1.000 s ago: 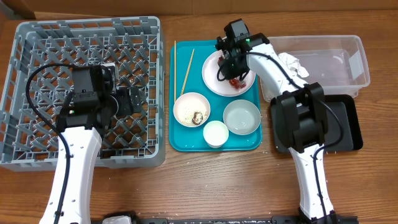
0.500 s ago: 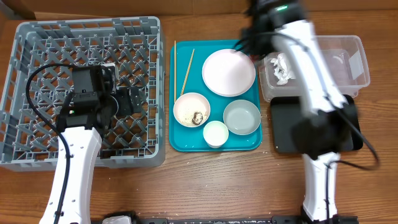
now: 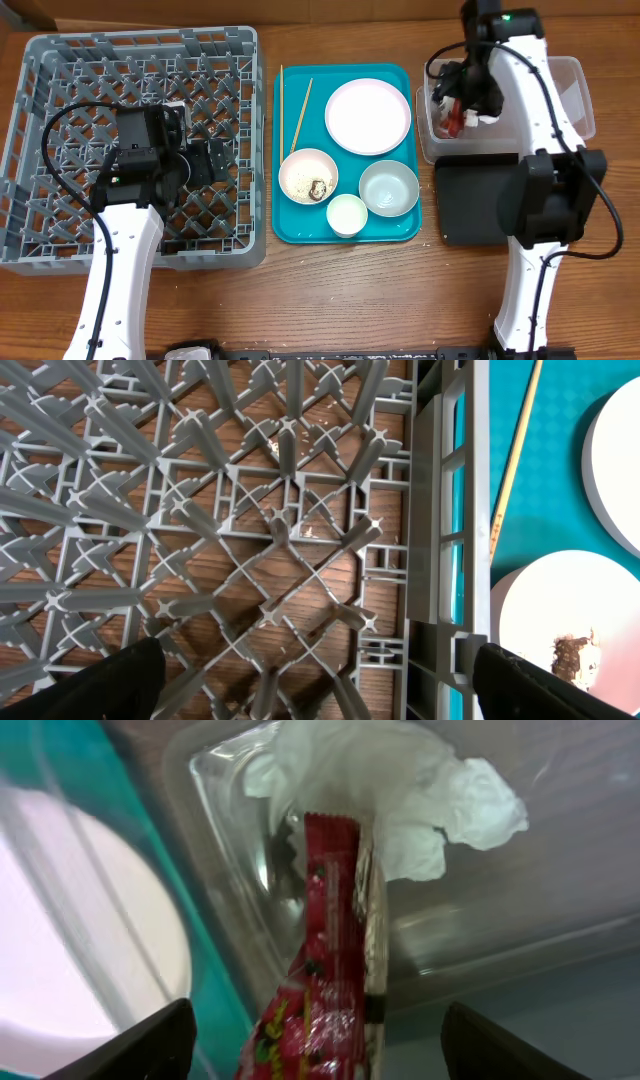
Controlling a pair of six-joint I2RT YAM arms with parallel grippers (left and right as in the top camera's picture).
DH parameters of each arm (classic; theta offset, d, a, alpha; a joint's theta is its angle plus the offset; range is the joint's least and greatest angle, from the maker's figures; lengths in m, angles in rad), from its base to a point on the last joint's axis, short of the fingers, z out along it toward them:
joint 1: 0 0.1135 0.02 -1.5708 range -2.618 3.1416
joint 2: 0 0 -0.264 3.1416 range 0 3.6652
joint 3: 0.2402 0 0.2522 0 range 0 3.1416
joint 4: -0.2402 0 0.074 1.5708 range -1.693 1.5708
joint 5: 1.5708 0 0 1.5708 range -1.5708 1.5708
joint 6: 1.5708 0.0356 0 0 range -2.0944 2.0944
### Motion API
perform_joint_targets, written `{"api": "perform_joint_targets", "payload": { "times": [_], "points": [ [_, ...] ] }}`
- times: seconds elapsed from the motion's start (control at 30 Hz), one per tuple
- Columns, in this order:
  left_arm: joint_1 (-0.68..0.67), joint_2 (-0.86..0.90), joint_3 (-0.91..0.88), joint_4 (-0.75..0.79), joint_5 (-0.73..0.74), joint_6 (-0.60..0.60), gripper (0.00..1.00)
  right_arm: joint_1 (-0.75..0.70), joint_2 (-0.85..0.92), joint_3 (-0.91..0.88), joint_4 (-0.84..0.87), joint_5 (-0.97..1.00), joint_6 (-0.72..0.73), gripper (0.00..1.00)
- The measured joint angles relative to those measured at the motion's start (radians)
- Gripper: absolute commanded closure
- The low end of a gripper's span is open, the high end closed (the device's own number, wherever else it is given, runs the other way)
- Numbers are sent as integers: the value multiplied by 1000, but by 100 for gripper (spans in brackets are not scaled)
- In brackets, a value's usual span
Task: Sort waste into correct bins and load items into the dishwasher
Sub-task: 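Drop the red wrapper into the clear plastic bin, then grasp the rice bowl rim with the right gripper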
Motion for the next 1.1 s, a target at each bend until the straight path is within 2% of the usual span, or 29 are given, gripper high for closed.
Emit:
{"api": "perform_joint_targets", "payload": {
  "times": [0.13,0.37,0.53,0.77,0.9,1.1],
  "points": [
    [0,0,0,0,0,0,0,3,-14,57,-23,-44,0,20],
    [0,0,0,0,0,0,0,57,-146,130,-13,-185,37,36],
    [0,0,0,0,0,0,0,273,-192,130,47,-171,223,45],
    [0,1,0,0,0,0,0,548,-136,-24,228,-17,497,54],
    [0,1,0,0,0,0,0,615,-85,-112,325,35,582,60],
    [0,1,0,0,0,0,0,652,-2,-143,405,61,630,61]
  ]
}}
